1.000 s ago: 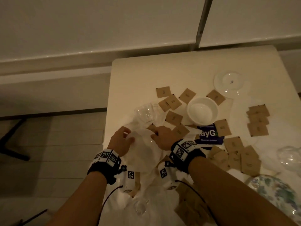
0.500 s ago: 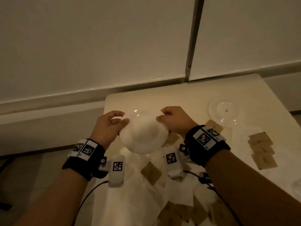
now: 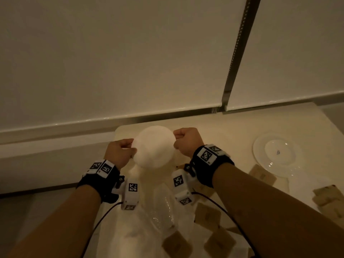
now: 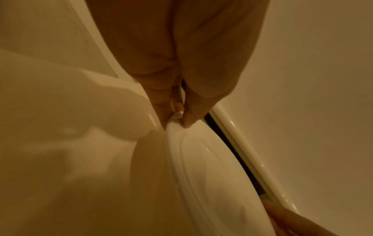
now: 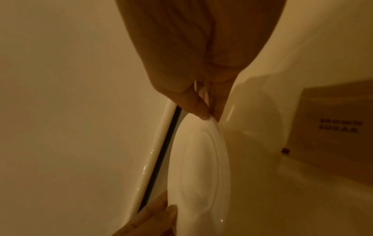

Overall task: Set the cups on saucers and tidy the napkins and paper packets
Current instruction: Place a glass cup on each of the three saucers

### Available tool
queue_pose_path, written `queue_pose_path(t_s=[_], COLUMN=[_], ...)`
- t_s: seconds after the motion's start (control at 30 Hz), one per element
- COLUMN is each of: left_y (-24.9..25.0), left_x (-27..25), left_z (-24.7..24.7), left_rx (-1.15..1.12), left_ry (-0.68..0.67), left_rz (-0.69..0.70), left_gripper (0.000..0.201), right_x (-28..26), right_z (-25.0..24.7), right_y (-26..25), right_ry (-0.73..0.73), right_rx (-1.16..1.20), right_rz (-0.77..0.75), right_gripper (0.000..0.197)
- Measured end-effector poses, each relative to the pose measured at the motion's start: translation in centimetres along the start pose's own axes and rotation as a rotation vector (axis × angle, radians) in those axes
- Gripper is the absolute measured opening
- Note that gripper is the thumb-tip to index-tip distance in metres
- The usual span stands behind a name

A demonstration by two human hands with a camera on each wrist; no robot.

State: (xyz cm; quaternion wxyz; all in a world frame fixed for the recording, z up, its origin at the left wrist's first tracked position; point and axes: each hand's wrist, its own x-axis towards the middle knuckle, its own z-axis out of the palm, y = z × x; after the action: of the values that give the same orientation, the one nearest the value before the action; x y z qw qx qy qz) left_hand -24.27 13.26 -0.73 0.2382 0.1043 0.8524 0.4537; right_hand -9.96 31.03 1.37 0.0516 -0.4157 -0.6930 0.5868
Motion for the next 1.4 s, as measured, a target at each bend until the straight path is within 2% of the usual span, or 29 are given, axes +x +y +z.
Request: queue_pose_path(t_s=[0.23, 0.3, 0.4, 0.43, 0.57, 0.63, 0.7, 0.77, 0.83, 0.93, 1.03, 1.13, 1.2, 1.3, 1.4], left_y=[-1.4, -1.5, -1.4, -1.4, -0.6, 0.3, 1.8, 4.2, 7.5, 13.0, 17.3, 19.3, 19.3, 18.3, 17.0], left_x=[1.4, 1.6, 1.9, 1.9, 1.5, 1.1, 0.5, -0.4, -1.4, -3.5, -6.5, -9.4, -10.8, -11.7, -11.2], left_z=[1.6, 1.5, 1.4, 1.4, 1.7, 1.7, 1.6, 1.7, 2.4, 5.5, 11.2, 18.2, 22.3, 27.1, 29.7], left_rx=[0.207, 0.258, 0.333, 0.368, 0.544, 0.597, 0.647, 0.68, 0.663, 0.508, 0.36, 0.385, 0.472, 0.648, 0.748], left_ry=[0.042, 0.043, 0.043, 0.042, 0.023, -0.022, -0.062, -0.042, -0.045, -0.146, -0.332, -0.549, -0.657, -0.708, -0.705], left_rz=[0.051, 0.042, 0.041, 0.043, 0.026, -0.011, -0.012, 0.061, 0.174, 0.307, 0.367, 0.377, 0.378, 0.34, 0.275], left_gripper=[0.029, 0.031, 0.034, 0.034, 0.038, 0.04, 0.045, 0.05, 0.043, 0.018, 0.003, 0.006, 0.014, 0.04, 0.05], right_x=[2.0, 2.2, 2.2, 2.1, 1.4, 1.1, 0.9, 0.6, 0.2, -0.8, -2.2, -3.4, -3.8, -3.7, -3.2], right_z=[0.9, 1.2, 1.2, 1.3, 1.1, -0.2, -2.7, -6.5, -11.1, -17.9, -23.6, -27.4, -28.7, -29.2, -29.1], right_y=[1.3, 1.5, 1.7, 1.7, 1.5, 1.4, 1.4, 1.4, 1.7, 3.2, 6.0, 8.7, 9.8, 11.2, 12.1], right_ry=[-0.057, -0.089, -0.124, -0.132, -0.164, -0.154, -0.088, 0.015, 0.114, 0.213, 0.294, 0.322, 0.274, 0.229, 0.268], right_rx=[-0.183, -0.218, -0.283, -0.302, -0.392, -0.37, -0.276, -0.178, -0.136, -0.204, -0.362, -0.431, -0.44, -0.438, -0.417], right_rz=[-0.013, -0.02, -0.03, -0.035, -0.056, -0.066, -0.052, -0.036, -0.023, 0.033, 0.189, 0.326, 0.361, 0.378, 0.383], right_gripper=[0.045, 0.037, 0.014, 0.014, 0.043, 0.053, 0.052, 0.041, 0.031, 0.034, 0.047, 0.044, 0.04, 0.038, 0.032])
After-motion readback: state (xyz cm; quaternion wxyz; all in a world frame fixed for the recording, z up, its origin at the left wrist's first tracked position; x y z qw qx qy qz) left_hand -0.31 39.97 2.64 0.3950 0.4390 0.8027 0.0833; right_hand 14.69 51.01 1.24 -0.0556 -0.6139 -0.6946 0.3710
